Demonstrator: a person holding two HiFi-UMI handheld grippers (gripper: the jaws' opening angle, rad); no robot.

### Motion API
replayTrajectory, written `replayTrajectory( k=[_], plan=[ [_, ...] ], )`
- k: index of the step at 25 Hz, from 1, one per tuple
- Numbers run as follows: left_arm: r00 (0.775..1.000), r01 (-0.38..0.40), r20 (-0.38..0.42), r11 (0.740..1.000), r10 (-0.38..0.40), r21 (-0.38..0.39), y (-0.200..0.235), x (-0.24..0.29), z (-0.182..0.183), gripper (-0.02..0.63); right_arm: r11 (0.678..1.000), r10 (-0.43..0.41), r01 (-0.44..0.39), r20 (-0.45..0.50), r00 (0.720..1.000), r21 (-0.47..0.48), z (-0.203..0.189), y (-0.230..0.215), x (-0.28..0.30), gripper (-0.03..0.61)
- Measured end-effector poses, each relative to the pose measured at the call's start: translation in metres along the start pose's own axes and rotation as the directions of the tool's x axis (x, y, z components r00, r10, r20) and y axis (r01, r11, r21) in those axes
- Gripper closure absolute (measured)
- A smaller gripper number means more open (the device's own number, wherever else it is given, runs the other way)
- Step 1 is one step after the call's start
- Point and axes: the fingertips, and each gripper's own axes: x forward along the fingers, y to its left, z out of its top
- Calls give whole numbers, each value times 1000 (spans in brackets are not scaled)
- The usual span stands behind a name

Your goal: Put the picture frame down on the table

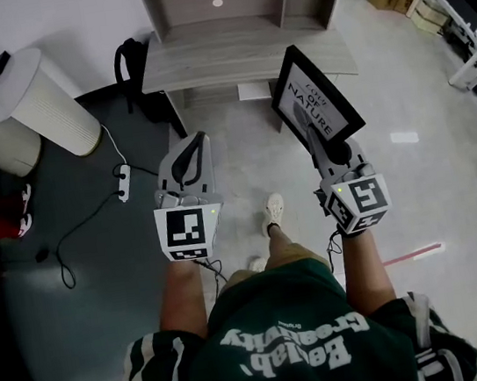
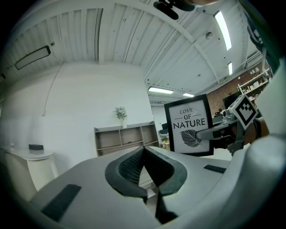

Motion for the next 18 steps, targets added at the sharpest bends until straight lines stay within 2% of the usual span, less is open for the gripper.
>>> replayTrajectory(
  k=[5, 10, 12, 18],
  plan=[
    [1000, -19, -2, 1000, 19, 14, 23, 64, -4, 595, 999, 35, -35, 15, 999, 4, 5, -35, 64, 540],
    [999, -41, -28, 999, 41, 3, 82, 176, 34, 595, 996, 91, -91, 1, 996, 4, 61, -88, 178, 540],
    [998, -55, -25, 998, 55, 14, 86, 203, 26, 595, 994, 111, -111, 12, 994, 8, 54, -106, 202, 540],
    [995, -100, 0, 993, 100, 64, 76, 261, -25, 597, 983, 183, -183, 63, 981, -3, -2, -146, 252, 540]
  ],
)
